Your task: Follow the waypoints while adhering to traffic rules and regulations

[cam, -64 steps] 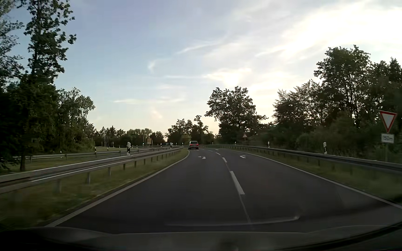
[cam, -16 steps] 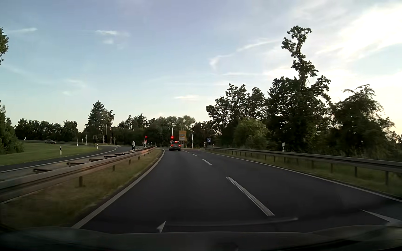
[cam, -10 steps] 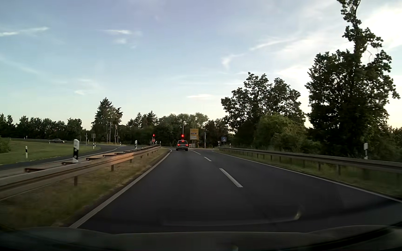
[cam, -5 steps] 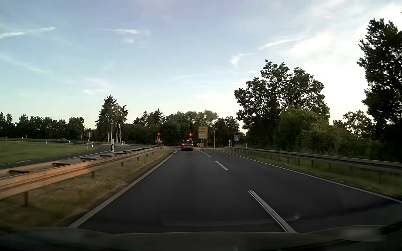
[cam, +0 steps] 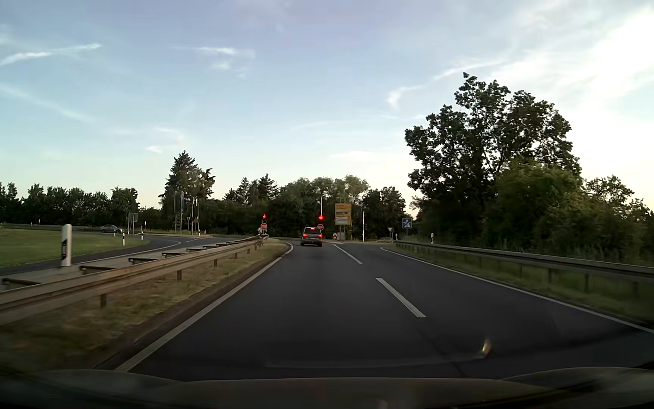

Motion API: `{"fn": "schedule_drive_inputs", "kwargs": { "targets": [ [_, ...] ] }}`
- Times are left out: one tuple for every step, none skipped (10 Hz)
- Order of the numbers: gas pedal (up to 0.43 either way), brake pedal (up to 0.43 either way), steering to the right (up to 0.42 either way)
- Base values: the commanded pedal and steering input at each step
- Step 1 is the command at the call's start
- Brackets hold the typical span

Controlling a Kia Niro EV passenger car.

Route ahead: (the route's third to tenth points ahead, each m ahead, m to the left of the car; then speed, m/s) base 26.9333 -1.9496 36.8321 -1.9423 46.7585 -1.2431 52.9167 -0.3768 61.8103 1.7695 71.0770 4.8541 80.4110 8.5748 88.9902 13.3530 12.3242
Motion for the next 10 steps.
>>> {"fn": "schedule_drive_inputs", "kwargs": {
  "targets": [
    [0.000, 0.232, -0.021],
    [0.000, 0.232, -0.020],
    [0.000, 0.232, -0.018],
    [0.000, 0.238, -0.012],
    [0.000, 0.232, -0.006],
    [0.000, 0.232, -0.005],
    [0.000, 0.213, -0.005],
    [0.000, 0.195, -0.005],
    [0.000, 0.195, -0.004],
    [0.000, 0.189, -0.004]
  ]
}}
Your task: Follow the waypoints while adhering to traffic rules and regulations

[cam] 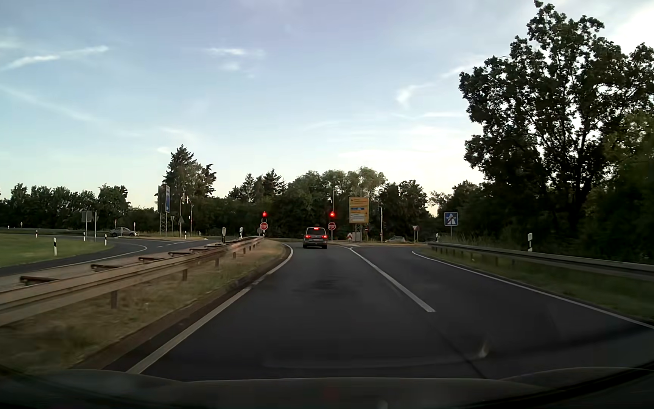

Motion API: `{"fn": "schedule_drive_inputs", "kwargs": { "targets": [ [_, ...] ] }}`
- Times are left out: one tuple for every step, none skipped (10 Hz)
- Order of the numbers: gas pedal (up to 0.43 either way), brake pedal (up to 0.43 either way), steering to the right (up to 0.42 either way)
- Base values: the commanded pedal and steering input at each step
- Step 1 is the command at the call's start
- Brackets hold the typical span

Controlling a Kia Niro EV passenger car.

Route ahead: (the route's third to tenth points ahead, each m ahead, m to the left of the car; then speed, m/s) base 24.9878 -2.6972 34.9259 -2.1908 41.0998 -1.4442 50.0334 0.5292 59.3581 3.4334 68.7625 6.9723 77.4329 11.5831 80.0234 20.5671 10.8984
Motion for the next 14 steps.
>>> {"fn": "schedule_drive_inputs", "kwargs": {
  "targets": [
    [0.000, 0.189, -0.003],
    [0.000, 0.189, -0.003],
    [0.000, 0.195, -0.003],
    [0.000, 0.195, -0.002],
    [0.000, 0.195, -0.003],
    [0.000, 0.201, -0.002],
    [0.000, 0.201, -0.003],
    [0.000, 0.207, -0.003],
    [0.000, 0.213, -0.003],
    [0.000, 0.213, -0.004],
    [0.000, 0.213, -0.006],
    [0.000, 0.220, -0.009],
    [0.000, 0.213, -0.009],
    [0.000, 0.220, -0.009]
  ]
}}
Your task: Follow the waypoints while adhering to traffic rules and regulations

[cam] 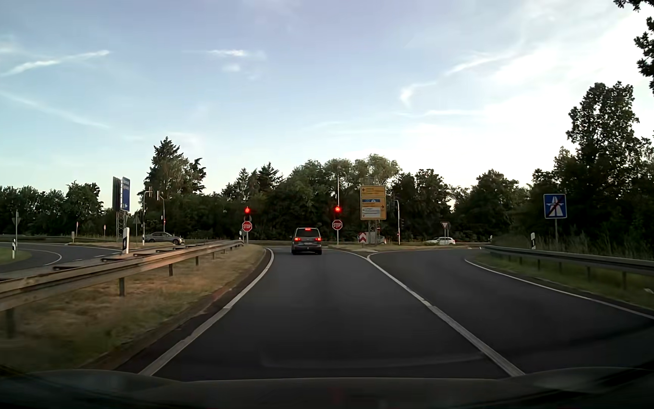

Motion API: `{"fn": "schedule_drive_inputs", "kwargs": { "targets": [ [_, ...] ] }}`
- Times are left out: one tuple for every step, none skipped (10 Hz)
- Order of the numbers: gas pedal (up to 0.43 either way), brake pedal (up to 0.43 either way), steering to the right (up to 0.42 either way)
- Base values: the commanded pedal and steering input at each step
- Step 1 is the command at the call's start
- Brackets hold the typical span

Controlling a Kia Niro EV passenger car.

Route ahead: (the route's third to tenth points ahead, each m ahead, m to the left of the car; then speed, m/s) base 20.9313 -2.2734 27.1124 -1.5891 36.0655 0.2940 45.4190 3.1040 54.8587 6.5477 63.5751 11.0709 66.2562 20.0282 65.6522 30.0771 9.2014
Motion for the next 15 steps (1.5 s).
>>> {"fn": "schedule_drive_inputs", "kwargs": {
  "targets": [
    [0.000, 0.220, -0.009],
    [0.000, 0.220, -0.008],
    [0.000, 0.220, -0.009],
    [0.000, 0.220, -0.012],
    [0.000, 0.226, -0.015],
    [0.000, 0.220, -0.016],
    [0.000, 0.220, -0.016],
    [0.000, 0.220, -0.018],
    [0.000, 0.220, -0.020],
    [0.000, 0.220, -0.023],
    [0.000, 0.220, -0.023],
    [0.000, 0.213, -0.018],
    [0.000, 0.213, -0.015],
    [0.000, 0.213, -0.015],
    [0.000, 0.213, -0.015]
  ]
}}
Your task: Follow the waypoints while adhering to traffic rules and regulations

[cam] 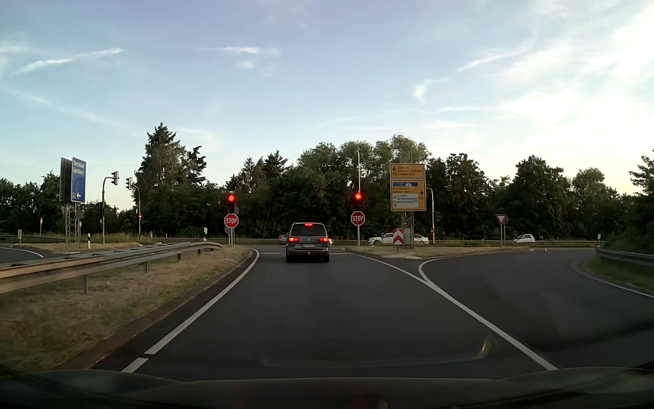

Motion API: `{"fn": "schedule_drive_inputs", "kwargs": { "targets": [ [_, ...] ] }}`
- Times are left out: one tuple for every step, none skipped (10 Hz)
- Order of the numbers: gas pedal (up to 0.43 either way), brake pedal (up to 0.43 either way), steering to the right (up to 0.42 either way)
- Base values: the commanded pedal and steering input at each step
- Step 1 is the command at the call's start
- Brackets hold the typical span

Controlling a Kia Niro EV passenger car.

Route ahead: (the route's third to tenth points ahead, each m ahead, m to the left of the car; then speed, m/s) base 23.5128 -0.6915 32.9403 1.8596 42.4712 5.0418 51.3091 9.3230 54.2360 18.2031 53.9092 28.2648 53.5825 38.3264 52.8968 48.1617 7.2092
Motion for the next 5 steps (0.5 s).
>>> {"fn": "schedule_drive_inputs", "kwargs": {
  "targets": [
    [0.000, 0.220, -0.014],
    [0.000, 0.220, -0.014],
    [0.000, 0.220, -0.014],
    [0.000, 0.226, -0.013],
    [0.000, 0.226, -0.013]
  ]
}}
